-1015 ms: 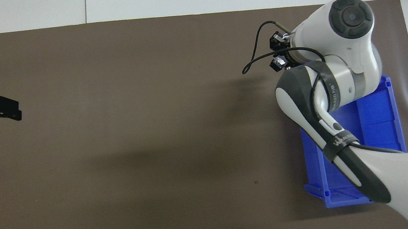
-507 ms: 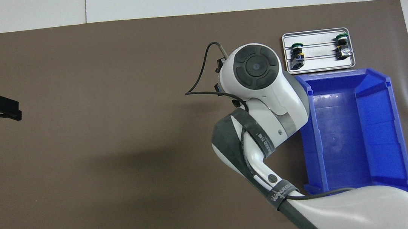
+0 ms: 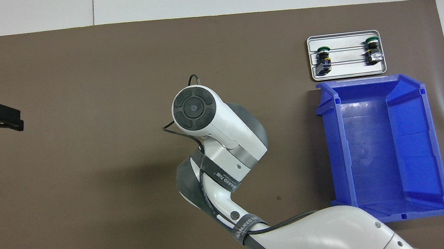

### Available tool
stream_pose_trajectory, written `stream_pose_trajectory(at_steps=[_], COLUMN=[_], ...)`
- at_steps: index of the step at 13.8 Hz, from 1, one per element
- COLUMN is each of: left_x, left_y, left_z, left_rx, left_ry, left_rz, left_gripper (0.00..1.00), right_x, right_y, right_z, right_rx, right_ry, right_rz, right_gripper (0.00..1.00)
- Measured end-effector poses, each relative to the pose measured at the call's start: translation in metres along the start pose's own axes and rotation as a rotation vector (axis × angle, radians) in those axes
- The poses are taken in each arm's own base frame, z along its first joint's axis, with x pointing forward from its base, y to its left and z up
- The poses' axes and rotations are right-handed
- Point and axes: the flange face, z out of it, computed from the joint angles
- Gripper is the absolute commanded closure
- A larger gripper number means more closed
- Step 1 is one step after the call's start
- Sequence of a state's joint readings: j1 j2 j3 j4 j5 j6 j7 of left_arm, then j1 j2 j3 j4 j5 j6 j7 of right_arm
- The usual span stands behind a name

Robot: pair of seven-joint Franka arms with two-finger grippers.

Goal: Place and press button with both arms

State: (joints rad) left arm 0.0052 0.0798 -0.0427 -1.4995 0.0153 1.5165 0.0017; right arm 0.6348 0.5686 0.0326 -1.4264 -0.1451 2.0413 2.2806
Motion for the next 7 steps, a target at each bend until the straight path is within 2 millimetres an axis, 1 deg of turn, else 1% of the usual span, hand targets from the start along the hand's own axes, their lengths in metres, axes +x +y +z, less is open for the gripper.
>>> stream_pose_trajectory(at_steps=[3, 5, 7], left_x=[0.000, 0.000, 0.000], left_y=[0.000, 0.000, 0.000], left_z=[0.000, 0.000, 0.000], left_rx=[0.000, 0.000, 0.000], left_ry=[0.000, 0.000, 0.000], left_rz=[0.000, 0.000, 0.000], left_gripper=[0.00, 0.00, 0.00], right_x=[-0.017, -0.032, -0.041], right_y=[0.008, 0.018, 0.024], right_z=[0.021, 0.025, 0.026], right_rx=[-0.020, -0.019, -0.015], right_ry=[0.012, 0.010, 0.004], right_rz=[0.063, 0.080, 0.069], right_gripper=[1.00, 1.00, 1.00])
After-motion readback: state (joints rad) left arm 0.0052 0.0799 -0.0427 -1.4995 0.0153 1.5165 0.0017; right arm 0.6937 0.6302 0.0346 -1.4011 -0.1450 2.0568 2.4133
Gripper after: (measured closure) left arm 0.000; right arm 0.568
